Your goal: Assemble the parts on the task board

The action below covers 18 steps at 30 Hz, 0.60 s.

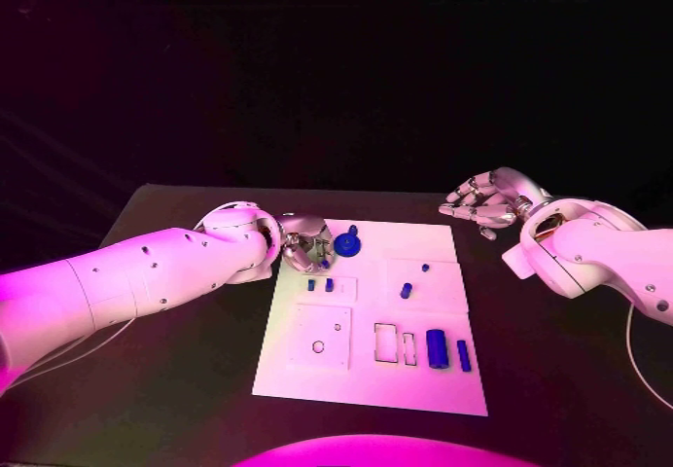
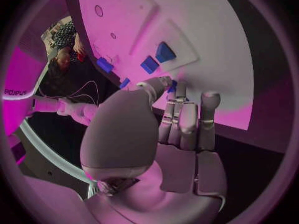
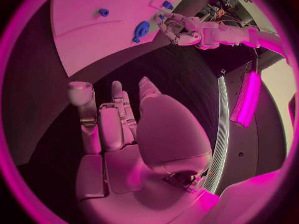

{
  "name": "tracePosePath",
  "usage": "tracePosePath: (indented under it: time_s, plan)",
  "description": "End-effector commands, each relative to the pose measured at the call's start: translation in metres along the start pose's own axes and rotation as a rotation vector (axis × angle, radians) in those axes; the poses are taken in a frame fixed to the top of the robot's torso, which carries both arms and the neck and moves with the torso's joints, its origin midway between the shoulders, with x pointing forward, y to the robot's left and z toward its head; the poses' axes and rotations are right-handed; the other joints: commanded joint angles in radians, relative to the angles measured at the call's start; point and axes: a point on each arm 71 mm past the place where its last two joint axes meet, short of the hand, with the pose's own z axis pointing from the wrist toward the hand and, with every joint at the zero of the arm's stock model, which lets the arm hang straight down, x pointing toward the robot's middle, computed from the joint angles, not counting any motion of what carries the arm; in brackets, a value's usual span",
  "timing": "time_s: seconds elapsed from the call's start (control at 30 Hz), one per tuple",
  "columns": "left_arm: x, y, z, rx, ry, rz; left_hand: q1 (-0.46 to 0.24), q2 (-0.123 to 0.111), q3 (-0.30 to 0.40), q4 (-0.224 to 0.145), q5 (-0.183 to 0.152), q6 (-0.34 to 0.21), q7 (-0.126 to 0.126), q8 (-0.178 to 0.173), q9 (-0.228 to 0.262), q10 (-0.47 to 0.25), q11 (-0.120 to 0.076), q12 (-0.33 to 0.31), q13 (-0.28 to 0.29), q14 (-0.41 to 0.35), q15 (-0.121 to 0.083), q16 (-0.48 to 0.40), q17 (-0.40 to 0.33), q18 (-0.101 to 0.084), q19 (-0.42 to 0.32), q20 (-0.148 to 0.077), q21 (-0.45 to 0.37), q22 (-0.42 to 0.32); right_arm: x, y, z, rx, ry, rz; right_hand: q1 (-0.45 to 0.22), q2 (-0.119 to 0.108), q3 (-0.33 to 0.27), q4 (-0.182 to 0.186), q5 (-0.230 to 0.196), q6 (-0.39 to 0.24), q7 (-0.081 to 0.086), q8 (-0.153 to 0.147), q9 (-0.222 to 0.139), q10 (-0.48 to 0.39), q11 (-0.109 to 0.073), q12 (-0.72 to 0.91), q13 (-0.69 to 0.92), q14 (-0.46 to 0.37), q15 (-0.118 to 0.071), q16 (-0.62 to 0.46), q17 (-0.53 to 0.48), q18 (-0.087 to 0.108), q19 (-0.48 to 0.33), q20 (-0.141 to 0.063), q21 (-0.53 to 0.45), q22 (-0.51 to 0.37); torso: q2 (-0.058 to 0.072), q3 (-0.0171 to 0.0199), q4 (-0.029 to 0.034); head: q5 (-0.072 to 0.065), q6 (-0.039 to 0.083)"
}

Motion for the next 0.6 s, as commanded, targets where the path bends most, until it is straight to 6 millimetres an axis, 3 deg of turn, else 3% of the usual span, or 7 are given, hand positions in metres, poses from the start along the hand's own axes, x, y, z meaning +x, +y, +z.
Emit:
tracePosePath:
  time_s: [0.03,0.6]
  plan:
    - [0.0006,-0.0009,-0.0002,0.015,-0.002,0.000,-0.005,-0.004,-0.008,0.001,-0.004,-0.008,0.002,-0.006,-0.002,0.006,0.004,-0.005,0.001,-0.004,0.004,-0.001,-0.003,-0.011,-0.006,0.003,-0.005,-0.002,0.0012,0.0008,-0.0001,-0.011,0.009,-0.011,-0.002,0.002,-0.005,0.001,-0.002,-0.001,0.006,-0.003,-0.002,0.005,0.000,-0.006,-0.001,0.013,0.006,-0.006,-0.001,0.018,0.001,0.003,-0.005,-0.001,0.000,0.0005,-0.0006,0.000,-0.001]
    - [0.0018,0.0023,-0.0024,0.004,0.004,-0.009,-0.014,-0.018,-0.012,0.003,-0.003,-0.061,0.015,-0.056,-0.016,-0.002,0.014,-0.032,0.003,-0.013,0.013,-0.006,-0.022,-0.008,-0.018,0.010,-0.017,-0.015,0.0011,0.0000,-0.0004,-0.009,0.011,-0.018,-0.001,-0.004,-0.015,-0.001,-0.002,-0.004,0.010,-0.005,-0.005,-0.007,0.006,-0.033,-0.025,0.010,0.010,-0.016,-0.010,0.020,-0.005,0.005,-0.027,-0.011,0.000,0.0002,0.0002,0.001,-0.001]
